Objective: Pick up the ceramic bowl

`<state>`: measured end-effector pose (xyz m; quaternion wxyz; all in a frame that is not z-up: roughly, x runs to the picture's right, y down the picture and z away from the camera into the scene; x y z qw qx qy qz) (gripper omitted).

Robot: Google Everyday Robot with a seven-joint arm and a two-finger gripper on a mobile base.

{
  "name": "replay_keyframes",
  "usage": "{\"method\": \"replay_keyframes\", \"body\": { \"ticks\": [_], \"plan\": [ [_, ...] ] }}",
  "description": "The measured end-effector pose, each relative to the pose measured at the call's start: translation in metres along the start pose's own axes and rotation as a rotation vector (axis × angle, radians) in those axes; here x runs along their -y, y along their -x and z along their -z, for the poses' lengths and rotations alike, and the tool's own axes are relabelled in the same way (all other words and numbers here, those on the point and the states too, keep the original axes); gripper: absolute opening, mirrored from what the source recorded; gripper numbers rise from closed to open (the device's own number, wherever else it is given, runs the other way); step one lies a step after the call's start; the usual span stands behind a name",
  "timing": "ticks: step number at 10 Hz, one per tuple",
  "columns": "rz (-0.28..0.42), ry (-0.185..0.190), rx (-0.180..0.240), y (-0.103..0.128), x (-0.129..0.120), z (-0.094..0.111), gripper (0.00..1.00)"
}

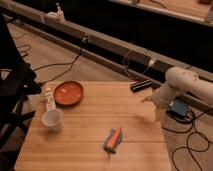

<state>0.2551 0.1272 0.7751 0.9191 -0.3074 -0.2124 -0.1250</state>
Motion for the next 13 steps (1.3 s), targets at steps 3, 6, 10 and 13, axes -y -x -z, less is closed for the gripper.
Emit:
{"method": "replay_keyframes", "body": {
  "ticks": [3,6,10,13],
  "plan": [
    [0.022,-0.037,-0.053,0.002,0.030,-0.003,0.74],
    [0.129,-0.062,-0.063,0.049,0.080,-0.021,0.74],
    [0.307,-0.079,0.000,0.156,0.144,-0.046,0.74],
    [0.353,-0.062,0.014,0.177,0.147,-0.050,0.74]
  ]
}}
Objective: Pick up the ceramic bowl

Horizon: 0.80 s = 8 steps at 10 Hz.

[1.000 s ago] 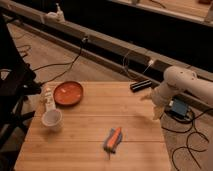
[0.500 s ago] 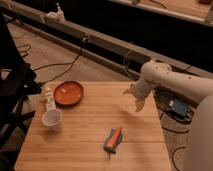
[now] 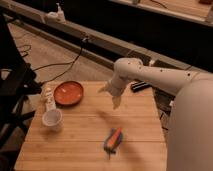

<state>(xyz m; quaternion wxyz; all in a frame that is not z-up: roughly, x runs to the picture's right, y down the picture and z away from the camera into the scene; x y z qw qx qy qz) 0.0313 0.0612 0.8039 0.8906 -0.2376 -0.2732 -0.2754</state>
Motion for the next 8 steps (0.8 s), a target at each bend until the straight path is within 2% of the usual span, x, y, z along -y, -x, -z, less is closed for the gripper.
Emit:
{"method": "replay_keyframes", "body": {
  "ticks": [2,4,5,6,8],
  "plan": [
    [0.005,0.001,0.005,0.003,0.001,-0.001,0.74],
    [0.012,0.046,-0.042,-0.013,-0.012,0.000,0.74],
    [0.027,0.060,-0.068,-0.017,-0.006,-0.004,0.74],
    [0.049,0.057,-0.089,-0.016,0.013,-0.012,0.74],
    [0.084,0.029,-0.103,-0.007,0.050,-0.028,0.74]
  ]
}}
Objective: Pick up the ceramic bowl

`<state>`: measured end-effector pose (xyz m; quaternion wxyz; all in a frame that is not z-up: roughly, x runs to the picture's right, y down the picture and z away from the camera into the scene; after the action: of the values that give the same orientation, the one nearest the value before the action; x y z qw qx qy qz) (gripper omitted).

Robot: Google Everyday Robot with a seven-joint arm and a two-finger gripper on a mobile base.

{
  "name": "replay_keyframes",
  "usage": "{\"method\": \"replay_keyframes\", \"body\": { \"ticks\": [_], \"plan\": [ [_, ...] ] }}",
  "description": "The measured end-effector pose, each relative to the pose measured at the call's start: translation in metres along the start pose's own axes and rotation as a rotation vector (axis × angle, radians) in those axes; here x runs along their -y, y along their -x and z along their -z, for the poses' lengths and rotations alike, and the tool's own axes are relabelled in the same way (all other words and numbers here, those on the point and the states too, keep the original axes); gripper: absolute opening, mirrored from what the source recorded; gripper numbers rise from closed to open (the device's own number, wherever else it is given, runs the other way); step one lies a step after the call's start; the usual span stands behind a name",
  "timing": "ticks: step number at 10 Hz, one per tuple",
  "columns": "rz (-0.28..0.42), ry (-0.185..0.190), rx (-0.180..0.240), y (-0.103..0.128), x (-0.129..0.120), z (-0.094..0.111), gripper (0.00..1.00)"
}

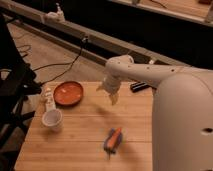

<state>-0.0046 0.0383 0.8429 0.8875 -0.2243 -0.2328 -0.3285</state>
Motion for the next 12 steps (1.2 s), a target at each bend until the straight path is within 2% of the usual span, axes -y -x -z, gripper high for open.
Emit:
{"method": "replay_keyframes", "body": {
  "ticks": [2,4,6,8,11,12],
  "plan": [
    [0.032,-0.059,0.008,0.013,0.050,-0.019,0.74],
    [0.047,-0.115,0.019,0.023,0.085,-0.039,0.74],
    [0.064,-0.138,0.045,0.036,0.105,-0.057,0.74],
    [0.101,-0.140,0.088,0.056,0.121,-0.080,0.74],
    [0.120,-0.110,0.163,0.078,0.127,-0.114,0.74],
    [0.115,-0.094,0.196,0.083,0.126,-0.127,0.72]
  ]
}}
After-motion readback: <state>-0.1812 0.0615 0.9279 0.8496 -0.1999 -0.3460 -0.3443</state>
